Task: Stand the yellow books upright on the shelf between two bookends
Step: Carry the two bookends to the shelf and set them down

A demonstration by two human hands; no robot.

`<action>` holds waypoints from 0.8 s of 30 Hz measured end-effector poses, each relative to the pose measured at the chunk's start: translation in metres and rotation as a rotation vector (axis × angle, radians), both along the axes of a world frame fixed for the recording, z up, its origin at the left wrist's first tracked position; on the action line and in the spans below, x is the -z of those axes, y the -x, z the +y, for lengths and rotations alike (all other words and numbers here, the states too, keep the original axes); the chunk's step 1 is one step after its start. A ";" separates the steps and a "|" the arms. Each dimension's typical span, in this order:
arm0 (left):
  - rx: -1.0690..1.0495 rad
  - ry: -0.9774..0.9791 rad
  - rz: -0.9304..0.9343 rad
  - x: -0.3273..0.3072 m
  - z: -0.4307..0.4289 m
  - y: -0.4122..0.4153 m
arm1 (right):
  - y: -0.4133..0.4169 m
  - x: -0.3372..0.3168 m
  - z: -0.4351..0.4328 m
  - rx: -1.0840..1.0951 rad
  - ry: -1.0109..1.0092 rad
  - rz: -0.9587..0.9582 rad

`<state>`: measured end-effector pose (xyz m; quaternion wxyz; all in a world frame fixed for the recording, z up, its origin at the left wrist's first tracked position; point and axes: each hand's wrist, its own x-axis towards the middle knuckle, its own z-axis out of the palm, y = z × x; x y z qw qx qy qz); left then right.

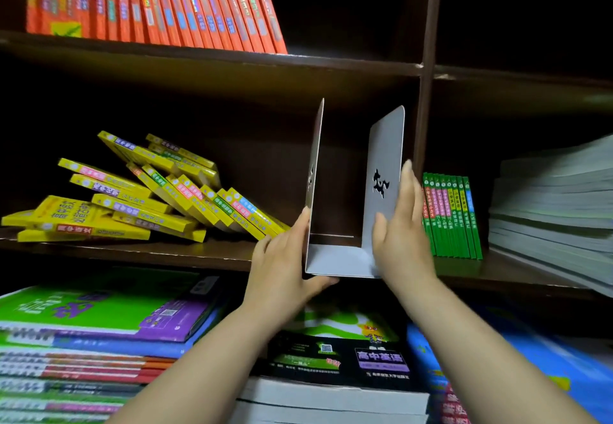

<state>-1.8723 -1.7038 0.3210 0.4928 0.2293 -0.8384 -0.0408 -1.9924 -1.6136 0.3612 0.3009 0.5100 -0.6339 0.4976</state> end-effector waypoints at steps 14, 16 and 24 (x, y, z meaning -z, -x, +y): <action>-0.036 -0.093 -0.252 -0.028 -0.041 0.008 | 0.009 0.009 -0.034 0.301 -0.636 -0.016; -0.086 -0.098 -0.286 -0.030 -0.045 0.013 | 0.012 0.002 -0.042 0.269 -0.686 -0.087; -0.164 -0.144 -0.410 -0.047 -0.056 0.031 | 0.020 -0.005 -0.064 0.180 -0.662 -0.342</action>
